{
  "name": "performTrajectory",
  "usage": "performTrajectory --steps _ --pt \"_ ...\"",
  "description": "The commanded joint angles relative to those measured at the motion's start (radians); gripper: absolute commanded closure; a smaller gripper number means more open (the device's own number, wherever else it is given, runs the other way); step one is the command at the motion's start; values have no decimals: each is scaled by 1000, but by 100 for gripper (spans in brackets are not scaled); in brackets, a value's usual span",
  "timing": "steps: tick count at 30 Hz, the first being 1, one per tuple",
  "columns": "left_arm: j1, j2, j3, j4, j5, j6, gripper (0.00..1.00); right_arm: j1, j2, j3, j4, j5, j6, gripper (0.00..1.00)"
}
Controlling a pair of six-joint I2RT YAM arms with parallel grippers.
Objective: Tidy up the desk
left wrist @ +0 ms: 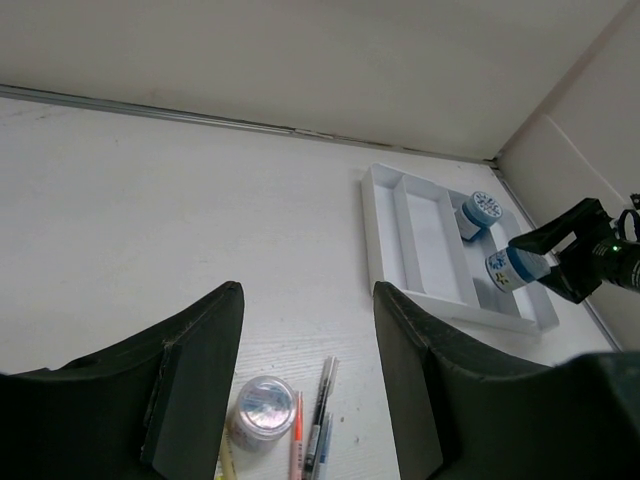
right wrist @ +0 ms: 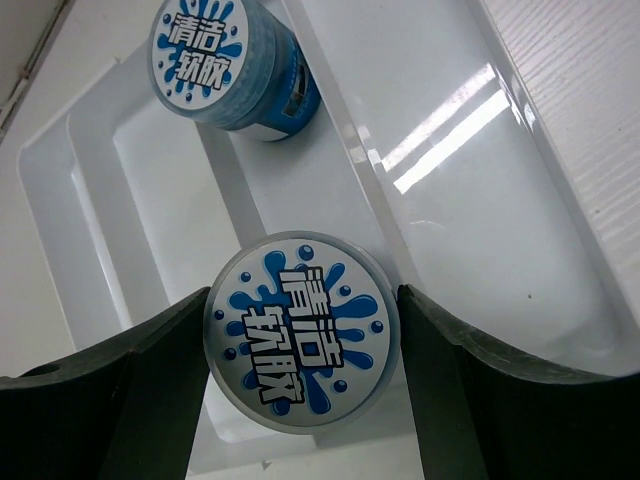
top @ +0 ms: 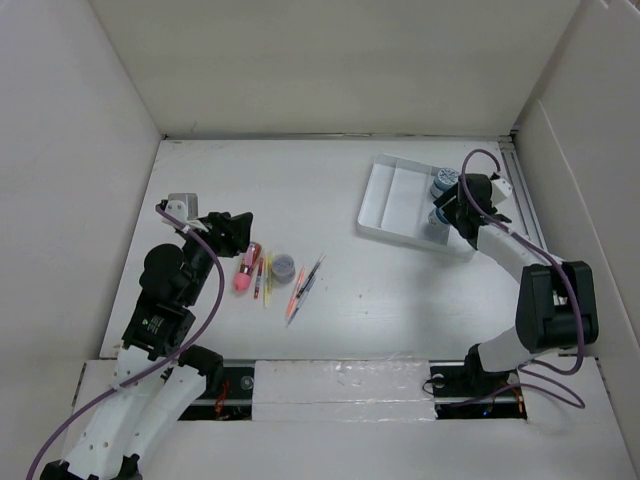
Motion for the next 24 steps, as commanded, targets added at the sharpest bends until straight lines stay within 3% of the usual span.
performTrajectory --steps 1,2,3,5,6,8,14,17,19,20,21,22,24 --pt "-1 -6 12 43 14 7 49 -10 10 87 -36 -24 -31 42" --pt "-1 -3 15 43 14 7 49 -10 29 94 -56 -24 -33 41" --pt "-1 1 15 43 20 7 49 -10 36 96 -53 -21 -34 31" --pt "-1 -3 12 40 26 7 48 -10 53 117 -71 -34 -40 25" --pt "-1 -6 10 42 25 7 47 4 58 120 -67 -31 -45 16" --pt "-1 -9 12 42 16 7 46 28 52 117 -49 -28 -45 13" --pt "-1 -11 12 42 17 5 40 128 -28 90 20 79 -63 12" --pt "-1 3 10 40 26 8 35 266 -103 36 148 185 -132 17" --pt "-1 -3 10 42 31 8 35 414 -134 16 215 234 -201 31" --pt "-1 -3 10 42 31 8 35 415 -137 15 229 234 -201 31" --pt "-1 -3 12 42 25 7 35 446 -132 19 243 198 -220 59" --pt "-1 4 12 43 26 7 35 508 -123 22 254 168 -226 74" --pt "-1 11 15 42 34 8 35 565 -70 47 277 61 -232 91"
